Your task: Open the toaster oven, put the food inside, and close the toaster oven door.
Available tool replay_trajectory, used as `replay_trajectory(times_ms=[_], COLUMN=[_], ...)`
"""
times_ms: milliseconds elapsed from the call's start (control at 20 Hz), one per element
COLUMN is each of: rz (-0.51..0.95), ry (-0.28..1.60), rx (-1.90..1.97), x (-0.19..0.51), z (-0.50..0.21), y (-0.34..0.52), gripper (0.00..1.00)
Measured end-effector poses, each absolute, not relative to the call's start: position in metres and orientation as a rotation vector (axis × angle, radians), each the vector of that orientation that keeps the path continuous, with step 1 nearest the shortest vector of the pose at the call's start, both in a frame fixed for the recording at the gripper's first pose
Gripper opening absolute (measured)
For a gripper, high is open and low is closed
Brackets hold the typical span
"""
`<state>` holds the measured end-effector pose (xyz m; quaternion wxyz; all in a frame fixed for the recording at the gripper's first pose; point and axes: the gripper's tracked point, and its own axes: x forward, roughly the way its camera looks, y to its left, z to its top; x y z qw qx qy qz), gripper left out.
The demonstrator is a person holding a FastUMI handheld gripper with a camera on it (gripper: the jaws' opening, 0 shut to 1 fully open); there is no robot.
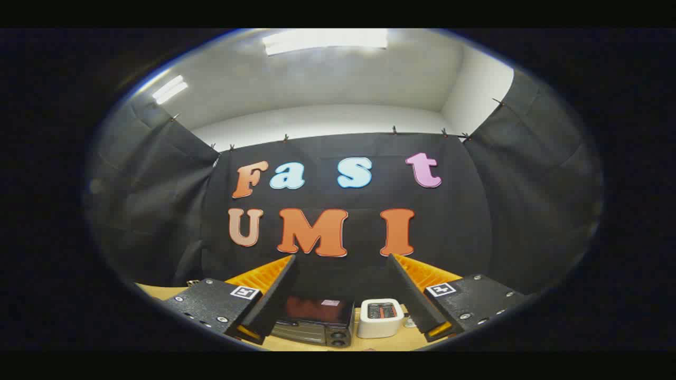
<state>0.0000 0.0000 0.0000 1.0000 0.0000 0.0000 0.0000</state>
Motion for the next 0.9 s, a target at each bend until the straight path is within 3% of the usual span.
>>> replay_trajectory(times_ms=[900], rz=[0.087], ry=[0.003], rx=[-0.014], x=[-0.004], z=[0.001], y=[0.047], gripper=[0.99])
